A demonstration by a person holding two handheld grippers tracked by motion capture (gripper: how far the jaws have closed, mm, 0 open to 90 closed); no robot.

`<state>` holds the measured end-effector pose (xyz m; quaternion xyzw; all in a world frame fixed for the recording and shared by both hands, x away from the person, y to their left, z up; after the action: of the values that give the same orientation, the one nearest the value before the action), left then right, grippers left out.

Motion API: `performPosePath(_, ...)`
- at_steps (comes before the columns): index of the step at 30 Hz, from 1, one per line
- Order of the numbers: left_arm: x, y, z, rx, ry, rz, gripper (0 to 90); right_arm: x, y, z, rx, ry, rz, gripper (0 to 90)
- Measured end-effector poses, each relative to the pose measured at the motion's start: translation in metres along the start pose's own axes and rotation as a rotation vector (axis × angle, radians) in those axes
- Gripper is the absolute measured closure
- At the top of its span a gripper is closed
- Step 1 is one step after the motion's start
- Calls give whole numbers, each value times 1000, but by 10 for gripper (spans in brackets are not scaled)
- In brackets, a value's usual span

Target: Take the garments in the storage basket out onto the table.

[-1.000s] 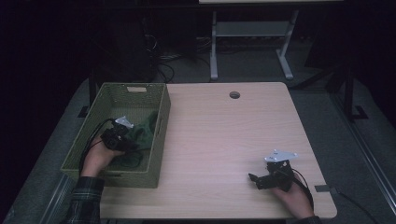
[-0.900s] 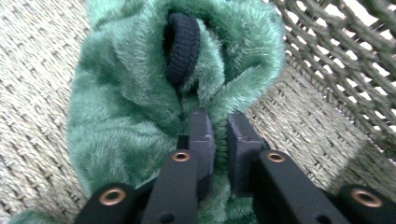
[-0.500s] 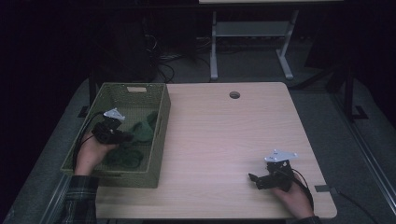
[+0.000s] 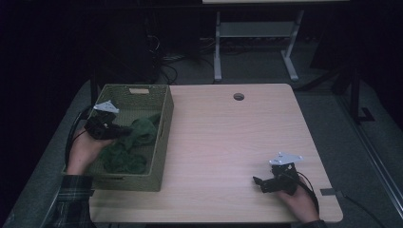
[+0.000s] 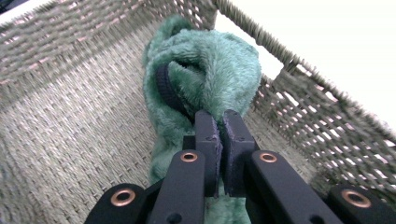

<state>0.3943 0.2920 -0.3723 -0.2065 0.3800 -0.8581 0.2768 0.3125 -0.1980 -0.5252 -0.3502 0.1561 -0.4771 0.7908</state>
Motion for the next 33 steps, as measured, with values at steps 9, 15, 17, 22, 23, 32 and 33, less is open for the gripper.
performPosePath(9,4,-22,15,52,0,-2,867,0,0,0,0,0,0,18)
performPosePath(15,6,-37,27,83,9,11,868,0,0,0,1,-1,0,18)
performPosePath(17,7,-43,32,95,16,16,868,0,0,0,1,-1,0,18)
performPosePath(22,10,-59,48,112,43,39,869,0,0,0,2,0,0,18)
performPosePath(23,11,-62,51,117,50,44,870,0,0,0,1,-1,0,18)
performPosePath(32,24,-81,84,155,112,54,872,0,0,0,1,-1,0,18)
performPosePath(33,29,-83,92,169,117,41,872,0,0,0,1,0,0,18)
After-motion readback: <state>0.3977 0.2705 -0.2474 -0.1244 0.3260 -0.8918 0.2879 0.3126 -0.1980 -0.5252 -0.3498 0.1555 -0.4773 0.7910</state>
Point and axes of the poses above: each handheld gripper's, and its own axes: y roughly forward along the jaws, z roughly out of its top, x roughly to its right, the point moved 6 cm from there along y, roughly forward along the jaws, and after that the axes turned 10 degrees about -z, right-handed, at the moved point
